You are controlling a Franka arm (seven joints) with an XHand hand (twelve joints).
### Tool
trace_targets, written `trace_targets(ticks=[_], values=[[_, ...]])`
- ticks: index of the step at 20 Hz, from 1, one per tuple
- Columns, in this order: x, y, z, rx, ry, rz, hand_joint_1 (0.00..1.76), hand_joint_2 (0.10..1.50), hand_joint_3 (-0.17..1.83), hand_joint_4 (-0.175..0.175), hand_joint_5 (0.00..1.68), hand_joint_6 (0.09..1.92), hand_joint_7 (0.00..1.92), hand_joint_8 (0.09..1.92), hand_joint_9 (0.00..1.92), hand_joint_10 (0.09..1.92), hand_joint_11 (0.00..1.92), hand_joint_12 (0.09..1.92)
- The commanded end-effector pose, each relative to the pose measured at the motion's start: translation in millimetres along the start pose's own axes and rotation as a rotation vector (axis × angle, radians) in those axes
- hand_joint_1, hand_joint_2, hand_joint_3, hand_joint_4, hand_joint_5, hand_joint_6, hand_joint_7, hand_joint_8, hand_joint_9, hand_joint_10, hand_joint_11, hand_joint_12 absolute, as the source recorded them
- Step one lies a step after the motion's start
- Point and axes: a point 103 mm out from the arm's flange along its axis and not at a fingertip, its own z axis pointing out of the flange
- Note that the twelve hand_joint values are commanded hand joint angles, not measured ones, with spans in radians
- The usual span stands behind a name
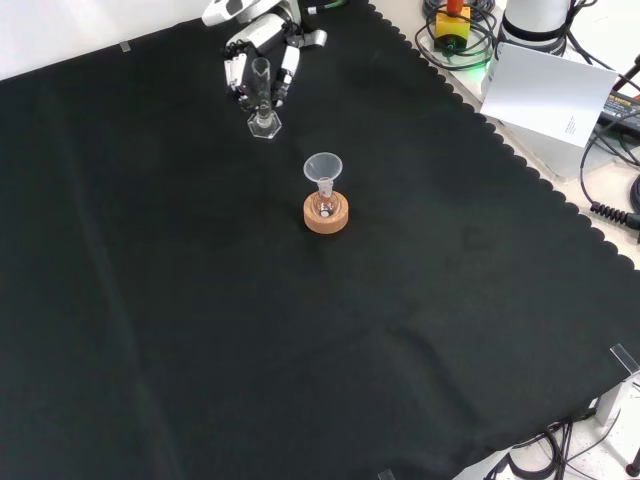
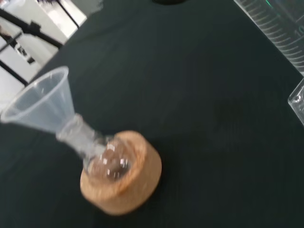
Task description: Pour the water from the graduated cylinder into the round-bottom flask.
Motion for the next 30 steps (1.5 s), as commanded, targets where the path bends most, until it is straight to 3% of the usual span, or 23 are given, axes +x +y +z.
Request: trace_targets(ticks=[1,6,10,19,25,30], values=[[14.3,-24.7,6.9,0.113,-0.042,0.029,1.26,1.13,0.00,-0.175,0.92,1.07,0.96,1.06,1.33,0.21,1.08,0.90],[29.8,-36.9,10.5,0.173,-0.089,0.047,1.26,1.13,0.00,-0.175,0.93,1.06,0.97,1.05,1.33,0.20,1.08,0.90],[42.9,-37.0,12.3,0.257,-0.161,0.058,1.26,1.13,0.00,-0.175,0.93,1.06,0.97,1.05,1.34,0.20,1.08,0.90],[47.0,-26.9,13.0,0.405,-0.298,0.083,1.26,1.13,0.00,-0.175,0.93,1.06,0.97,1.05,1.35,0.20,1.09,0.89],[48.0,-23.3,5.6,0.444,-0.352,0.106,1.26,1.13,0.00,-0.175,0.94,1.05,0.98,1.04,1.37,0.18,1.09,0.88],[51.9,-18.8,4.3,0.510,-0.395,0.140,1.26,1.13,0.00,-0.175,0.94,1.04,0.98,1.03,1.37,0.18,1.10,0.88]])
